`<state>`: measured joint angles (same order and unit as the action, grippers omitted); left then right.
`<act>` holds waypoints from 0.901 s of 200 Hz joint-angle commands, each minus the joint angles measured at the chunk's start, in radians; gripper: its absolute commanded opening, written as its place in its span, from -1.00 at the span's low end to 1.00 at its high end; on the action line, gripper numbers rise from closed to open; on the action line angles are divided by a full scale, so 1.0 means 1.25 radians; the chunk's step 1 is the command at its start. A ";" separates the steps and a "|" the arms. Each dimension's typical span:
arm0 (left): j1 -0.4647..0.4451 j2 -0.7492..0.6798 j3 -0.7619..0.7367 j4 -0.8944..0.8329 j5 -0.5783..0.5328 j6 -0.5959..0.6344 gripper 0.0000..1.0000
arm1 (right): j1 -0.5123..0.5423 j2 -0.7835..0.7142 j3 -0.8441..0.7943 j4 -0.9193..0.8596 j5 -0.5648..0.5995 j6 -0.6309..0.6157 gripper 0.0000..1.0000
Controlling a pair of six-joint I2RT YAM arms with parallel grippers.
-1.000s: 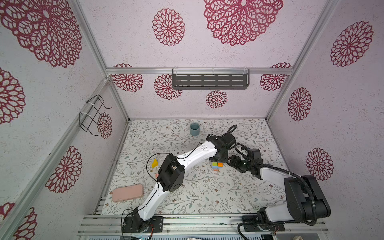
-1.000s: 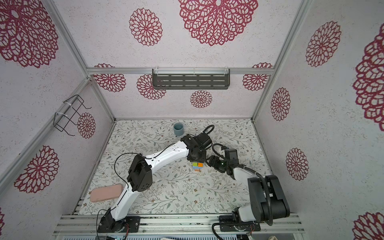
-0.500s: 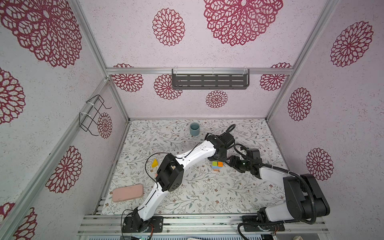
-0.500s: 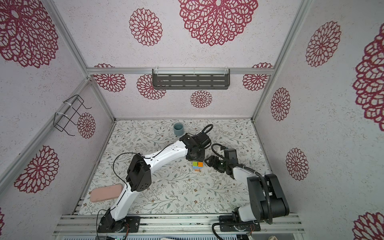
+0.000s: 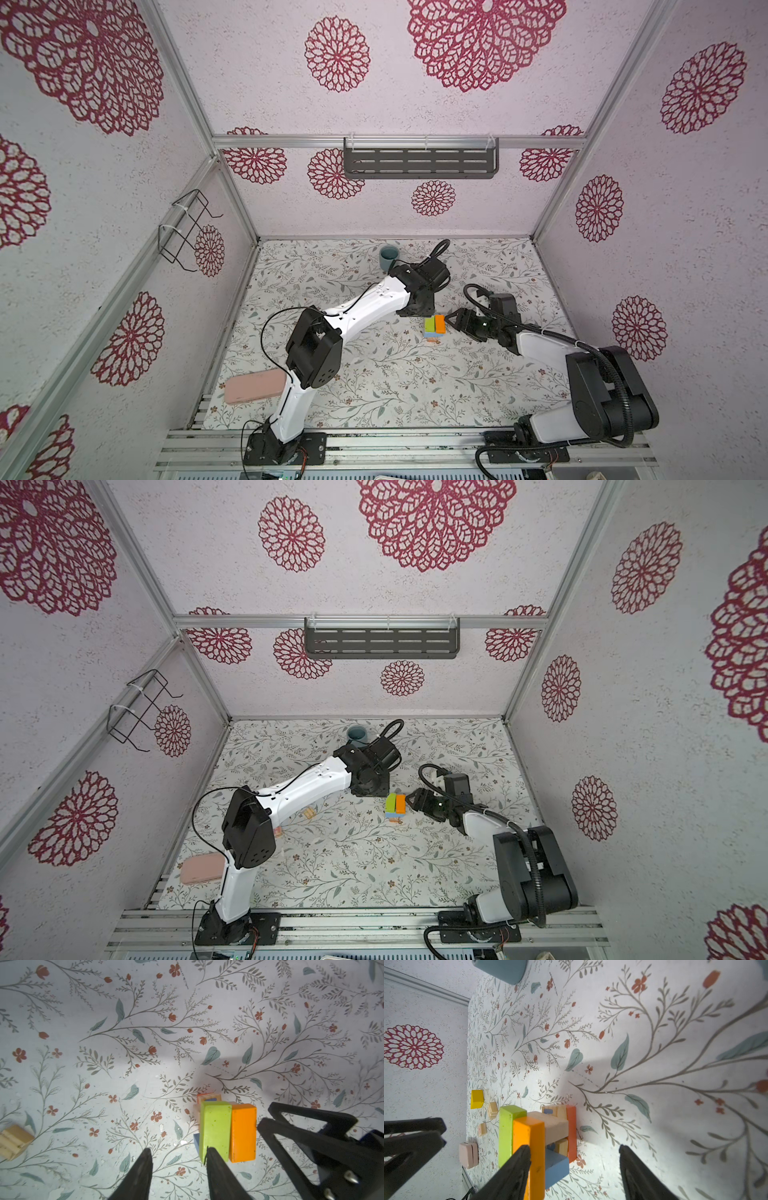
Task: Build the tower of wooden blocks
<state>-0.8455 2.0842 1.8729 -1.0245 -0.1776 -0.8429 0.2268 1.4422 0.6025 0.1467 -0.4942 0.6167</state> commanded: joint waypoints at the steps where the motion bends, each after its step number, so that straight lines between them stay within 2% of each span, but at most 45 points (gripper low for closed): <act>1: 0.014 -0.040 -0.031 0.022 -0.022 -0.014 -0.07 | 0.006 0.006 0.022 -0.018 -0.003 -0.025 0.41; 34: 0.035 -0.086 -0.091 0.026 -0.038 -0.007 -0.02 | 0.006 0.001 0.029 -0.030 0.005 -0.032 0.41; 52: 0.042 -0.138 -0.126 0.034 -0.050 0.014 0.11 | 0.006 -0.012 0.037 -0.053 0.017 -0.040 0.41; 93: 0.048 -0.253 -0.223 0.039 -0.133 0.054 0.59 | 0.007 -0.088 0.090 -0.180 0.078 -0.103 0.39; 113: 0.058 -0.336 -0.303 0.074 -0.170 0.055 0.99 | 0.016 -0.113 0.136 -0.265 0.109 -0.146 0.31; 150: 0.116 -0.525 -0.469 0.163 -0.168 0.046 0.95 | 0.080 -0.106 0.242 -0.382 0.182 -0.195 0.30; 180: 0.174 -0.648 -0.566 0.185 -0.161 0.043 0.95 | 0.164 -0.040 0.355 -0.443 0.238 -0.211 0.29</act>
<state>-0.6735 1.3678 1.2301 -0.8536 -0.3565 -0.7753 0.3584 1.3415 0.9401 -0.2996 -0.2832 0.4084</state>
